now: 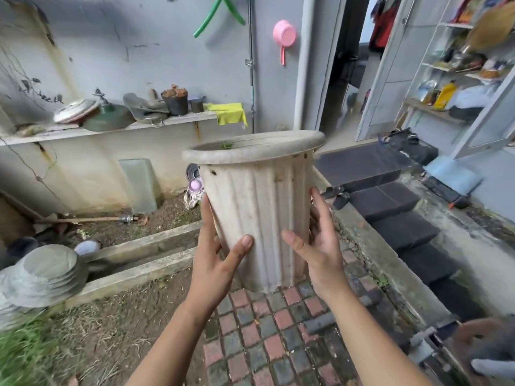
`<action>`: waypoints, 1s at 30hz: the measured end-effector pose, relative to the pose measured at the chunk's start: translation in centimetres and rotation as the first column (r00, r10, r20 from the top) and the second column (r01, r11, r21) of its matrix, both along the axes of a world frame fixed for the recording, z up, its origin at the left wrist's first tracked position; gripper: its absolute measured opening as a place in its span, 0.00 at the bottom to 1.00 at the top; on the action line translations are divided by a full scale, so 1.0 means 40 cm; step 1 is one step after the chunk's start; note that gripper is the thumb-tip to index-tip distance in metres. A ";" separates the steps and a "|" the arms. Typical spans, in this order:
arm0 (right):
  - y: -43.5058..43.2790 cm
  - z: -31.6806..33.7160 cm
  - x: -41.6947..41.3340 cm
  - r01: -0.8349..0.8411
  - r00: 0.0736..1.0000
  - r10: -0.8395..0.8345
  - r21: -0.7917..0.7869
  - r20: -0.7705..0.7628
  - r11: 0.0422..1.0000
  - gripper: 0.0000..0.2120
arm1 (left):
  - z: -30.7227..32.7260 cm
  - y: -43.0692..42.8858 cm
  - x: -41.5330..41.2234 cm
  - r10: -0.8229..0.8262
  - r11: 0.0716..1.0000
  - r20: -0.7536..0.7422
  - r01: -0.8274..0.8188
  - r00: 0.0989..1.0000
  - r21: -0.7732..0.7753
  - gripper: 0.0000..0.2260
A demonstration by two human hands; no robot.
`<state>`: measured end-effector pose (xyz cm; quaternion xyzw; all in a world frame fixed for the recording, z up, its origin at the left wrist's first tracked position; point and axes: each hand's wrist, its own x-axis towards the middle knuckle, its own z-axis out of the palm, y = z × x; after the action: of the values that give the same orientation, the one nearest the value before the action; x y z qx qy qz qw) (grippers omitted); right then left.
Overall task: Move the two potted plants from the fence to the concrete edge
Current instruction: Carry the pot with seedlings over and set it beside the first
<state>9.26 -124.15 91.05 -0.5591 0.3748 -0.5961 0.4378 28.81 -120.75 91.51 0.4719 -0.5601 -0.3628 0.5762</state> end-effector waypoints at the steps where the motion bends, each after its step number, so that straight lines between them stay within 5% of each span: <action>1: -0.051 -0.009 0.009 -0.014 1.000 0.014 0.004 0.013 1.000 0.42 | -0.006 -0.046 0.010 0.008 1.000 -0.003 -0.008 1.000 0.002 0.42; 12: -0.603 -0.135 0.167 -0.205 0.979 0.202 0.089 0.041 0.975 0.44 | -0.141 -0.527 0.167 0.153 0.980 -0.020 -0.149 0.988 0.131 0.50; 19: -0.882 -0.299 0.308 -0.239 0.970 0.245 0.175 -0.008 0.955 0.40 | -0.327 -0.765 0.279 0.258 0.947 -0.208 -0.205 0.943 0.247 0.42; 24: -1.039 -0.516 0.426 -0.275 0.960 0.253 0.239 0.117 0.931 0.40 | -0.539 -0.937 0.383 0.273 0.939 -0.233 -0.206 0.934 0.274 0.39; 30: -1.214 -0.932 0.551 -0.213 0.972 0.169 0.303 0.166 0.929 0.32 | -0.924 -1.135 0.461 0.228 0.933 -0.131 -0.178 0.965 0.312 0.48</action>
<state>31.30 -172.71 53.78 -0.4728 0.3789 -0.5192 0.6027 47.27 -166.16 54.54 0.5771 -0.3975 -0.4191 0.5773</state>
